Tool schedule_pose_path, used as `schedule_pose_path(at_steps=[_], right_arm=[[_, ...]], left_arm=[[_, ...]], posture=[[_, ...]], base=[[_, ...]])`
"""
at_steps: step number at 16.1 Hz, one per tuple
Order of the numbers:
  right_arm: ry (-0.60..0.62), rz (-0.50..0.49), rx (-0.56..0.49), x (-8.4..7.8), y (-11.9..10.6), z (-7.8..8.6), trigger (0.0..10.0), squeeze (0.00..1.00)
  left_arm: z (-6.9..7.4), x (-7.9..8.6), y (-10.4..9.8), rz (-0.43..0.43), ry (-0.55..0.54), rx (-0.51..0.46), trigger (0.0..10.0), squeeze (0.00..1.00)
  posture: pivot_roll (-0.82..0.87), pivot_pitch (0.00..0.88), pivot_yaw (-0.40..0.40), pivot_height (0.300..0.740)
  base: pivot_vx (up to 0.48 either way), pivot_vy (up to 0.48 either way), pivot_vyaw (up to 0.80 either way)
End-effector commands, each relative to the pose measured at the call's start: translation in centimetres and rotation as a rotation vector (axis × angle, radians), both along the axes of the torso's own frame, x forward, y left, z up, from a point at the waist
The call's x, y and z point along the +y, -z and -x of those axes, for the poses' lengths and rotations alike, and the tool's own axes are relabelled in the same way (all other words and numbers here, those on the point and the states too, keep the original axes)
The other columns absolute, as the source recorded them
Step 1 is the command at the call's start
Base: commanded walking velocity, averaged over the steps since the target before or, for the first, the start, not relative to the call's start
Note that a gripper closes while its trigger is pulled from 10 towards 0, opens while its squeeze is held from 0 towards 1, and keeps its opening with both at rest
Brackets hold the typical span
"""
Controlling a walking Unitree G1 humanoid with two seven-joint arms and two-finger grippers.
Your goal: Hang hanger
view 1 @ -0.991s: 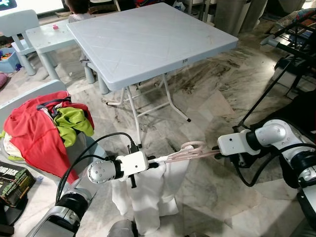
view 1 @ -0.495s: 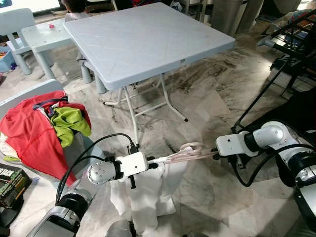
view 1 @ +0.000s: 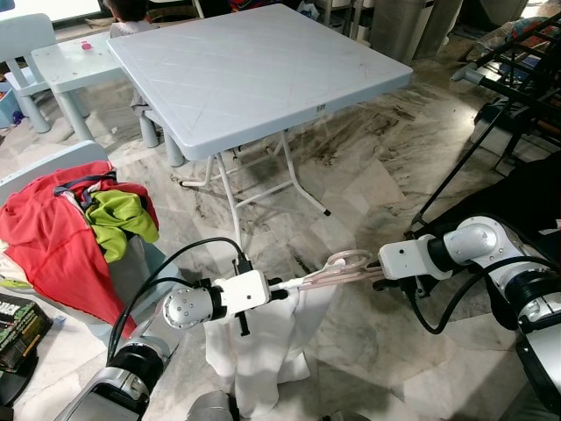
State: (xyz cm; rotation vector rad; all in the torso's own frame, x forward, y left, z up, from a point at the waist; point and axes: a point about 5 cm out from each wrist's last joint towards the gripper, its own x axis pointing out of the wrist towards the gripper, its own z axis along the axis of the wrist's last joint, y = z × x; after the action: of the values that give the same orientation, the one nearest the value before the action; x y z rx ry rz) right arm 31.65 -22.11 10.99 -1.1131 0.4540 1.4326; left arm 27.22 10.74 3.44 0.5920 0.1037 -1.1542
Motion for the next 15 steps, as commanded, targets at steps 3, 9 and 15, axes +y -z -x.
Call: schedule_pose_path(at_steps=[3, 9, 15], right_arm=[[-0.008, 0.023, 0.002, -0.55, -0.62, -0.13, 0.0, 0.00], [-0.041, 0.028, 0.051, -0.49, -0.80, 0.11, 0.0, 0.00], [0.021, -0.072, 0.049, -0.59, 0.00, 0.67, 0.0, 0.00]], left_arm=[[-0.58, 0.13, -0.69, -0.003, 0.003, -0.040, 0.0, 0.00], [-0.51, 0.23, -0.49, -0.029, 0.018, -0.036, 0.0, 0.00], [-0.75, 0.62, -0.61, -0.030, -0.001, -0.048, 0.0, 0.00]], posture=[[-0.10, 0.000, -0.024, 0.740], [-0.10, 0.000, -0.019, 0.740], [-0.10, 0.000, -0.009, 0.740]], base=[[0.000, 0.000, 0.00], [0.000, 0.000, 0.00], [0.000, 0.000, 0.00]])
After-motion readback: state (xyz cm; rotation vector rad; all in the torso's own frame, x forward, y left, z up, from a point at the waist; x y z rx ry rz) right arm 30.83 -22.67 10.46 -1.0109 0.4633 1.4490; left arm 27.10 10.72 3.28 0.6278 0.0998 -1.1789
